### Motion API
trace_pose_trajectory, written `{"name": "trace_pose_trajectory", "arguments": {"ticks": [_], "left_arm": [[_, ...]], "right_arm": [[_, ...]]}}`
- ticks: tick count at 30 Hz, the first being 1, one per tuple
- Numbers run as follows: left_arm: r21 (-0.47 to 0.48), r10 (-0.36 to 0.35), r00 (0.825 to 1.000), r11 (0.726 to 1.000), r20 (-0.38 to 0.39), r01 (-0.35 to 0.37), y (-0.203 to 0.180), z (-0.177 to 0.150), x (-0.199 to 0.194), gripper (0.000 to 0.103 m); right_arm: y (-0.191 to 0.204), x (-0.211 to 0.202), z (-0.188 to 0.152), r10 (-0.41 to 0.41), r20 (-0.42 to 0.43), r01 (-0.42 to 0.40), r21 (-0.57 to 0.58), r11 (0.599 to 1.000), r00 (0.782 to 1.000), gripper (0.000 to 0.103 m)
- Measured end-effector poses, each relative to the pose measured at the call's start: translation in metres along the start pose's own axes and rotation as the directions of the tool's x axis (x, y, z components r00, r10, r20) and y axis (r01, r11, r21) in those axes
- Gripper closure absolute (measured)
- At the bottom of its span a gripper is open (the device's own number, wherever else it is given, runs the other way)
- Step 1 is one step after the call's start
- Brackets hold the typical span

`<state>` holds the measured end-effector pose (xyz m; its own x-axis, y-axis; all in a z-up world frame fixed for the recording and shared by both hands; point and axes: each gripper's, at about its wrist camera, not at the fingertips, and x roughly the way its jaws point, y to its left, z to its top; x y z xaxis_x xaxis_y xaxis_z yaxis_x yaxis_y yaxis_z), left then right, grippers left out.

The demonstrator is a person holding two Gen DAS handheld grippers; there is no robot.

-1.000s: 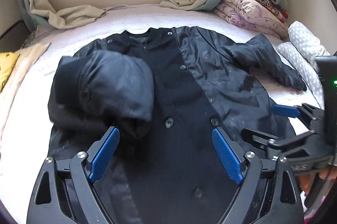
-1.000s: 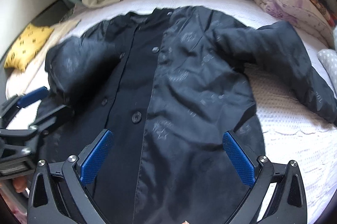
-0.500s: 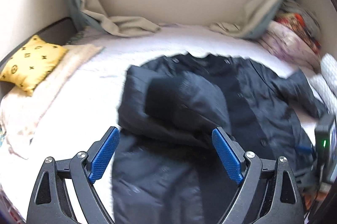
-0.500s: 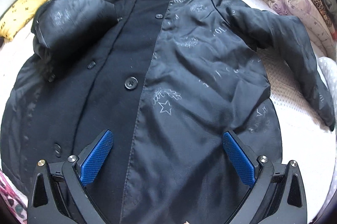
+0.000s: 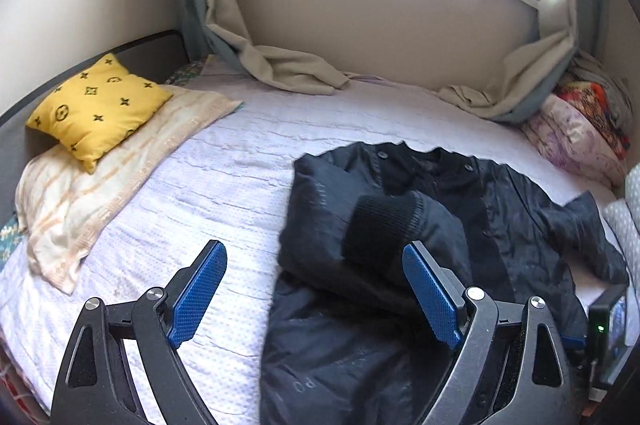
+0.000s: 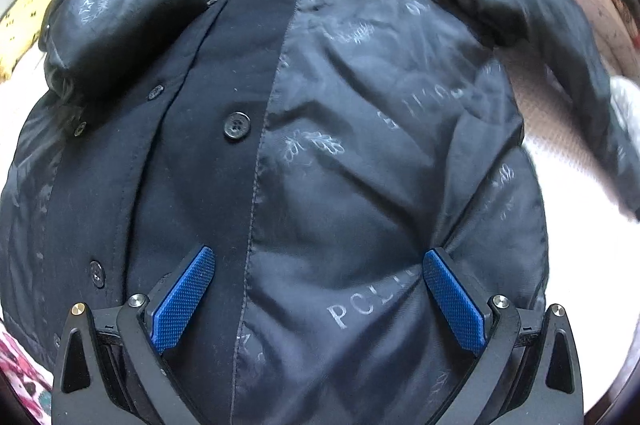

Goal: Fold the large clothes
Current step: 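Grasp the other sleeve cuff with the right tool and fold it across the coat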

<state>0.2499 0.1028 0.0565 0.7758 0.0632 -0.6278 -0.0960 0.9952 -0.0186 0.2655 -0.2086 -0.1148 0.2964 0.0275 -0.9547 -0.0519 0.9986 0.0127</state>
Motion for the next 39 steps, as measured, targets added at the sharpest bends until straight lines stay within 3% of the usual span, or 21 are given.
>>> {"name": "trace_pose_trajectory", "arguments": {"ticks": [4, 9, 16, 20, 24, 27, 30, 34, 36, 39], "left_arm": [[-0.049, 0.025, 1.000, 0.998, -0.012, -0.025, 0.016, 0.005, 0.003, 0.011], [-0.093, 0.043, 0.999, 0.995, -0.024, -0.045, 0.032, 0.006, 0.005, 0.011], [-0.144, 0.043, 0.998, 0.988, -0.038, -0.048, 0.048, 0.011, 0.009, 0.011], [-0.176, 0.015, 0.999, 0.984, -0.049, -0.024, 0.055, 0.011, 0.011, 0.011], [-0.172, 0.015, 0.999, 0.985, -0.040, -0.022, 0.055, 0.012, 0.008, 0.011], [-0.176, 0.010, 0.999, 0.984, -0.041, -0.017, 0.054, 0.012, 0.008, 0.011], [-0.172, 0.012, 0.999, 0.985, -0.051, -0.021, 0.052, 0.011, 0.011, 0.011], [-0.149, 0.016, 0.998, 0.988, -0.061, -0.025, 0.044, 0.008, 0.015, 0.011], [-0.128, 0.019, 0.998, 0.991, -0.068, -0.028, 0.038, 0.006, 0.018, 0.011], [-0.096, 0.022, 0.997, 0.995, -0.081, -0.029, 0.029, 0.003, 0.022, 0.011]], "right_arm": [[0.034, -0.029, 0.020, -0.004, 0.120, 0.019, -0.127, 0.992, 0.993, 0.000], [0.095, -0.060, 0.052, 0.001, 0.255, 0.082, -0.312, 0.946, 0.967, 0.000], [0.172, -0.056, 0.101, 0.057, 0.294, 0.065, -0.391, 0.918, 0.954, 0.004], [0.196, -0.022, 0.120, -0.040, 0.267, 0.150, -0.407, 0.901, 0.963, 0.030], [0.183, -0.003, 0.133, -0.074, 0.250, 0.166, -0.371, 0.914, 0.965, 0.063], [0.143, -0.014, 0.137, -0.050, 0.275, 0.113, -0.221, 0.969, 0.960, 0.065], [0.106, -0.028, 0.127, -0.030, 0.291, 0.063, -0.106, 0.992, 0.956, 0.064], [0.059, -0.040, 0.110, 0.012, 0.270, -0.012, 0.000, 1.000, 0.963, 0.059], [0.037, -0.039, 0.103, 0.098, 0.227, -0.110, 0.038, 0.993, 0.969, 0.045], [0.006, -0.043, 0.089, 0.226, 0.198, -0.249, 0.097, 0.964, 0.954, 0.029]]}}
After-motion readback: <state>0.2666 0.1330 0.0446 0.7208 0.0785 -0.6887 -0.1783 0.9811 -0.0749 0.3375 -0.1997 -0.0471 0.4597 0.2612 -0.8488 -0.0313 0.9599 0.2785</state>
